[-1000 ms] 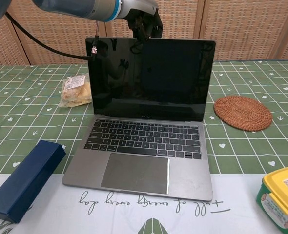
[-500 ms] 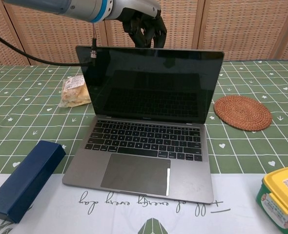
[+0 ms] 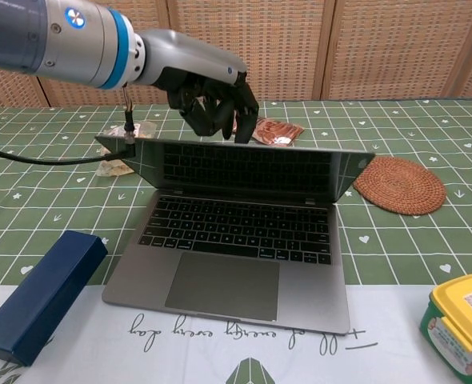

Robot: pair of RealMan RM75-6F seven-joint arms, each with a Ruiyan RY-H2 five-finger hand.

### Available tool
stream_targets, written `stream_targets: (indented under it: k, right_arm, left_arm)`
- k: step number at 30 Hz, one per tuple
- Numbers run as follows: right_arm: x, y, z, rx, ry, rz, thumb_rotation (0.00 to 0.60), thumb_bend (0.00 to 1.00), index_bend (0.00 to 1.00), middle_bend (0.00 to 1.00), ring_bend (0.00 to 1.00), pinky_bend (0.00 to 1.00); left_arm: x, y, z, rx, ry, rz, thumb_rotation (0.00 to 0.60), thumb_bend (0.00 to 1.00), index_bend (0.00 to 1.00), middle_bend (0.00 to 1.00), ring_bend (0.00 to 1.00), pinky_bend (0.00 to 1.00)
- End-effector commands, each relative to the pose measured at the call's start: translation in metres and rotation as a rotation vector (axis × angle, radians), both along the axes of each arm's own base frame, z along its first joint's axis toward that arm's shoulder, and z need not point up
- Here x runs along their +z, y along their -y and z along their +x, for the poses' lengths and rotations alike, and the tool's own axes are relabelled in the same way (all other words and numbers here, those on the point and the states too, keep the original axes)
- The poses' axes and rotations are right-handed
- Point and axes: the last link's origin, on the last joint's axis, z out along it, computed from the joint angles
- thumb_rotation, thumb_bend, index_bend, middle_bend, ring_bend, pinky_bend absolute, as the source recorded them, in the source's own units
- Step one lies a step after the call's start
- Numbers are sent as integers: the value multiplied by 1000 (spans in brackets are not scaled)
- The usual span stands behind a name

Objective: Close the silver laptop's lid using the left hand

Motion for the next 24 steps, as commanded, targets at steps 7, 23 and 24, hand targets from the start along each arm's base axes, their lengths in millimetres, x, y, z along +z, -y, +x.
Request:
stream_targets:
  k: [7, 23, 24]
  right_arm:
    - [2, -1, 0, -3, -1, -13, 600, 96, 0, 0, 0, 0]
    - [5, -2, 0, -15, -4, -24, 600, 97, 0, 0, 0, 0]
    - [5, -2, 0, -16, -4, -23, 600, 97, 0, 0, 0, 0]
  left_arm:
    - [-21, 25, -32, 23, -39, -104, 600, 1000, 462, 349, 297, 316]
    - [-69, 39, -73, 74, -109, -206, 600, 1000, 428, 325, 295, 297]
    - [-70, 40, -74, 74, -112, -207, 600, 1000, 428, 324, 294, 294]
